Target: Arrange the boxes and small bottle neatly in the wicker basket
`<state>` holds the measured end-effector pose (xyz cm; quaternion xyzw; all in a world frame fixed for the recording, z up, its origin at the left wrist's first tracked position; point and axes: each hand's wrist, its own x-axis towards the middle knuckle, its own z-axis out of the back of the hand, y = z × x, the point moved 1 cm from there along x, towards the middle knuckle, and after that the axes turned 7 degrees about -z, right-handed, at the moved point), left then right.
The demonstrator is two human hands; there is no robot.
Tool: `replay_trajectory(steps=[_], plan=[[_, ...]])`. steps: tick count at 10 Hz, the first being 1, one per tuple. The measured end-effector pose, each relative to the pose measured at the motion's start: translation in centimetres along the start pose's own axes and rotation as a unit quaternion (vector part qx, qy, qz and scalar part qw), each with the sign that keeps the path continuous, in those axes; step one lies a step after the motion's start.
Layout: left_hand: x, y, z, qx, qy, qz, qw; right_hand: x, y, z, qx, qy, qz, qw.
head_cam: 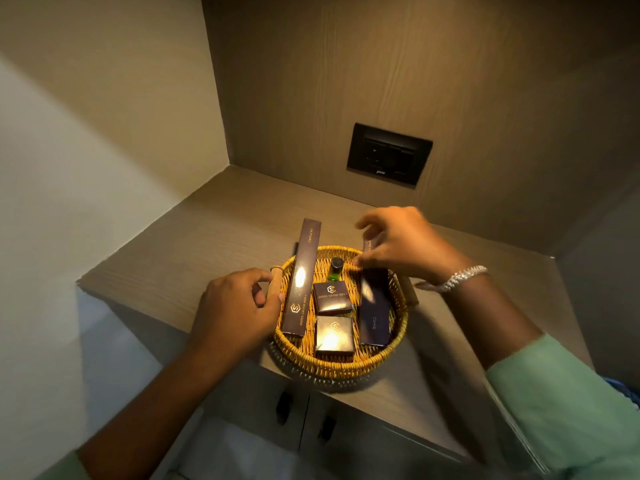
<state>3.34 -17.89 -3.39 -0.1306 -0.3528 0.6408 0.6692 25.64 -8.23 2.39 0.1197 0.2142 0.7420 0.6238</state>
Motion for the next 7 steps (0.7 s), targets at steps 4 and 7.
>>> replay_trajectory(steps=[4,7], plan=[[4.7,1.4,0.4,-0.013,0.042,-0.038,0.998,-7.8,-4.4,-5.2,0.196,-0.232,-0.208,0.930],[8.2,1.8,2.3,0.021,0.096,-0.089,0.991,-8.0,0.1,-5.8,0.181,-0.256,-0.262,0.913]])
